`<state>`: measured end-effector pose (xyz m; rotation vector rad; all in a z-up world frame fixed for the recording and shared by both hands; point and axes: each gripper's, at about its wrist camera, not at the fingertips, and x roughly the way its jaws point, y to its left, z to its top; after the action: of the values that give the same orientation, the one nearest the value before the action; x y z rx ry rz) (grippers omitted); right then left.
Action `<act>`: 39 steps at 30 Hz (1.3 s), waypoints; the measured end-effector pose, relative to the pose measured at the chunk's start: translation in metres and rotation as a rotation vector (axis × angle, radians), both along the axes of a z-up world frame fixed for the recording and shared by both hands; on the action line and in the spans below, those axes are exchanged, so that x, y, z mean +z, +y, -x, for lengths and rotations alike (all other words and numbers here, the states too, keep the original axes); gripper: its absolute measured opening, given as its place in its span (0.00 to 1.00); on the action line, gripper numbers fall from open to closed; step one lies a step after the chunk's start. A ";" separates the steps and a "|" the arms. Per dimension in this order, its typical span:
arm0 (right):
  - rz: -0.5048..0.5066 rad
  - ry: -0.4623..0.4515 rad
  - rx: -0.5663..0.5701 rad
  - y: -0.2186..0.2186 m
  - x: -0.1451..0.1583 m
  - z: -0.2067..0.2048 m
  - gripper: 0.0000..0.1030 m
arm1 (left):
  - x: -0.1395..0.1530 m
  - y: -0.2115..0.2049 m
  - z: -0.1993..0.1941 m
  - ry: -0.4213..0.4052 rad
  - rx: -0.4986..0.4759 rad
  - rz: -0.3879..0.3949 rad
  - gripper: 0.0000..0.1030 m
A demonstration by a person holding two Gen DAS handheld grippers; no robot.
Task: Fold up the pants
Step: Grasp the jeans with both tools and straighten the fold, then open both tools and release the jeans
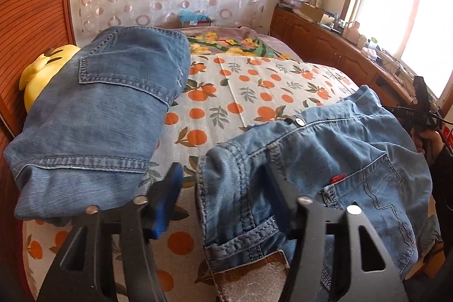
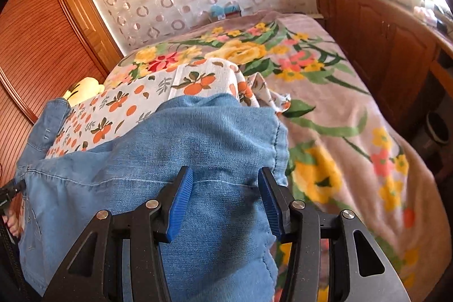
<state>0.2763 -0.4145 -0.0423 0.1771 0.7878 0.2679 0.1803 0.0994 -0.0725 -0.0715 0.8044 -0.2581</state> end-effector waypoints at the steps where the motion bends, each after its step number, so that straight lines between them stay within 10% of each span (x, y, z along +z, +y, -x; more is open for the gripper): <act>1: -0.012 0.001 0.004 -0.003 0.000 -0.003 0.34 | 0.000 -0.001 0.000 -0.002 -0.007 0.006 0.39; 5: 0.016 -0.036 0.014 -0.002 0.009 0.005 0.09 | 0.003 -0.003 0.002 -0.017 -0.031 0.011 0.16; 16: 0.100 -0.230 -0.010 0.013 0.081 0.009 0.09 | 0.029 0.012 0.009 -0.129 0.050 0.059 0.13; 22: 0.197 -0.157 -0.023 0.039 0.066 -0.025 0.21 | 0.014 0.013 -0.001 -0.074 0.075 -0.004 0.16; 31: 0.109 -0.110 -0.085 0.004 0.041 0.036 0.45 | 0.030 0.008 0.021 -0.120 0.046 -0.008 0.69; 39: -0.004 -0.037 -0.168 -0.022 0.011 0.071 0.48 | 0.051 -0.022 0.034 -0.160 -0.022 0.003 0.75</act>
<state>0.2053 -0.4362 -0.0316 0.2407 0.7311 0.1135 0.1459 0.0779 -0.0219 -0.0441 0.6459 -0.2820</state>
